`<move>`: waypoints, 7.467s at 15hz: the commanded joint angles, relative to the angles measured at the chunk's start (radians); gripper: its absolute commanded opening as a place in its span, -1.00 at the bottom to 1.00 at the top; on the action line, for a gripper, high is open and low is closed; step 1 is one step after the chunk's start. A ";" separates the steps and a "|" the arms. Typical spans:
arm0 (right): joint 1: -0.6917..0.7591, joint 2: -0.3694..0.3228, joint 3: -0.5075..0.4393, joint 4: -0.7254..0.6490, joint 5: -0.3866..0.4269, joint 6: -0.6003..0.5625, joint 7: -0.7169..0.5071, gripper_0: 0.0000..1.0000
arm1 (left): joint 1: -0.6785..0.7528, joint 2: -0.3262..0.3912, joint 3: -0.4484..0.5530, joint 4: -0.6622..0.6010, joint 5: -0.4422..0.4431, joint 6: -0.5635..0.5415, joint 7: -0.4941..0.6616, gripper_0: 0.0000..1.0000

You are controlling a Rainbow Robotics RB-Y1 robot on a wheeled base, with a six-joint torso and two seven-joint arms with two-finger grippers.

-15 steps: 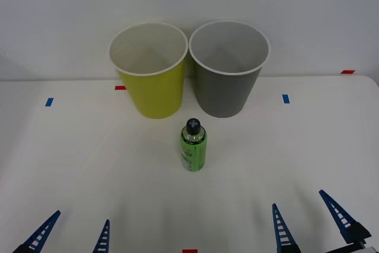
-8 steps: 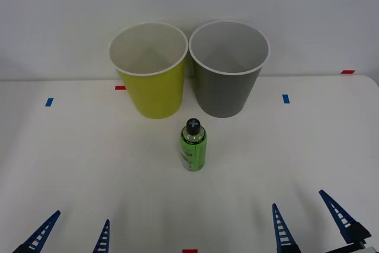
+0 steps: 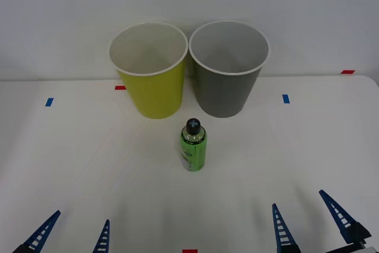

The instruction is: Put cans in the gray bin and PET bottles in the light green bin.

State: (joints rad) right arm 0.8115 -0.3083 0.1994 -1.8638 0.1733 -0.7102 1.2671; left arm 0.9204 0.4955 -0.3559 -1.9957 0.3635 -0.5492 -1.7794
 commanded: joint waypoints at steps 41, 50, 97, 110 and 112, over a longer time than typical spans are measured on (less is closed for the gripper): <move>-0.301 -0.074 0.310 0.058 -0.339 0.152 0.407 1.00 | 0.000 0.000 0.000 0.000 0.000 0.000 0.000 1.00; -0.462 0.081 0.357 0.058 -0.333 0.422 0.428 1.00 | 0.000 0.000 0.000 0.000 0.000 0.000 0.000 1.00; -1.451 0.229 0.077 -0.387 -0.494 1.905 0.198 -1.00 | 0.000 0.000 0.000 0.000 0.000 0.000 0.000 1.00; -1.618 0.252 0.153 0.311 -0.497 1.104 0.175 -1.00 | 0.000 0.000 0.000 0.000 0.000 0.000 0.000 1.00; -1.646 0.258 0.160 0.376 -0.486 1.062 0.175 -1.00 | 0.000 0.000 0.000 0.000 0.000 0.000 0.000 1.00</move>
State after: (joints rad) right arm -0.8178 -0.0554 0.3530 -1.5241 -0.3209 0.3801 1.4434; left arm 0.9204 0.4955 -0.3559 -1.9957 0.3635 -0.5492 -1.7794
